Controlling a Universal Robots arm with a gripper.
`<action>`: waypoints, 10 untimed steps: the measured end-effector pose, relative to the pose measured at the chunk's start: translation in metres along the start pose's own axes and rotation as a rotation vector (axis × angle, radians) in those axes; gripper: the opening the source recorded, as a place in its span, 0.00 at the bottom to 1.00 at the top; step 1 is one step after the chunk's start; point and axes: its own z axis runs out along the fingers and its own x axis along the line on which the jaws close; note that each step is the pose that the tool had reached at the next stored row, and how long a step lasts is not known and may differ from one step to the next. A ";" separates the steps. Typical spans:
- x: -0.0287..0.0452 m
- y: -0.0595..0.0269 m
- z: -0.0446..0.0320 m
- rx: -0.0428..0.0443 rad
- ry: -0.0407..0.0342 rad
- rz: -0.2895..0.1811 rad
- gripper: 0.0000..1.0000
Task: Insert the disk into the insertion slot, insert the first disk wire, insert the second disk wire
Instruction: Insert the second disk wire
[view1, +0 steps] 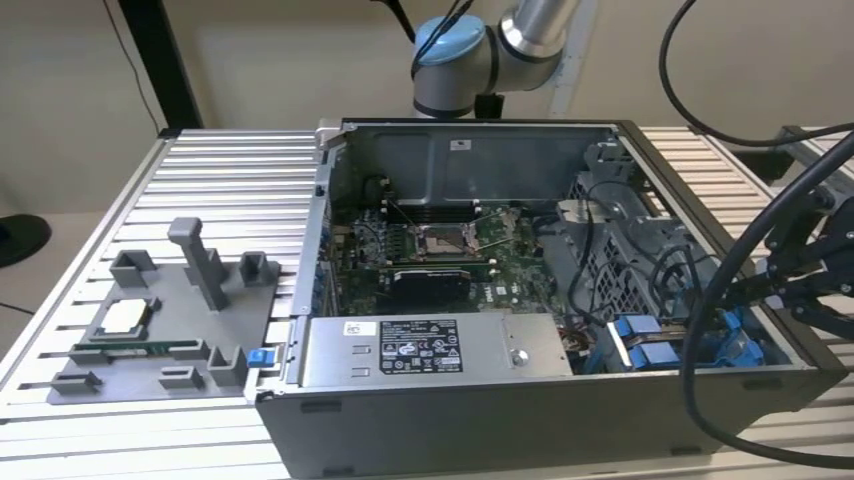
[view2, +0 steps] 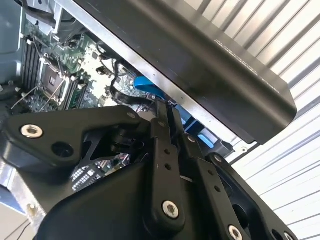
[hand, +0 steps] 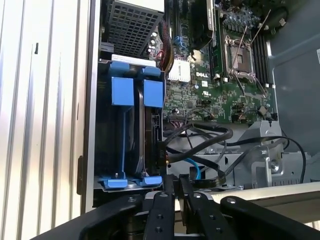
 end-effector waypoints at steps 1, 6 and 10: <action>0.0001 0.0000 0.0001 0.0000 -0.0002 0.000 0.00; 0.0002 -0.0001 0.0004 0.0000 -0.0077 -0.002 0.00; 0.0001 -0.0001 0.0005 -0.0001 -0.0134 -0.003 0.00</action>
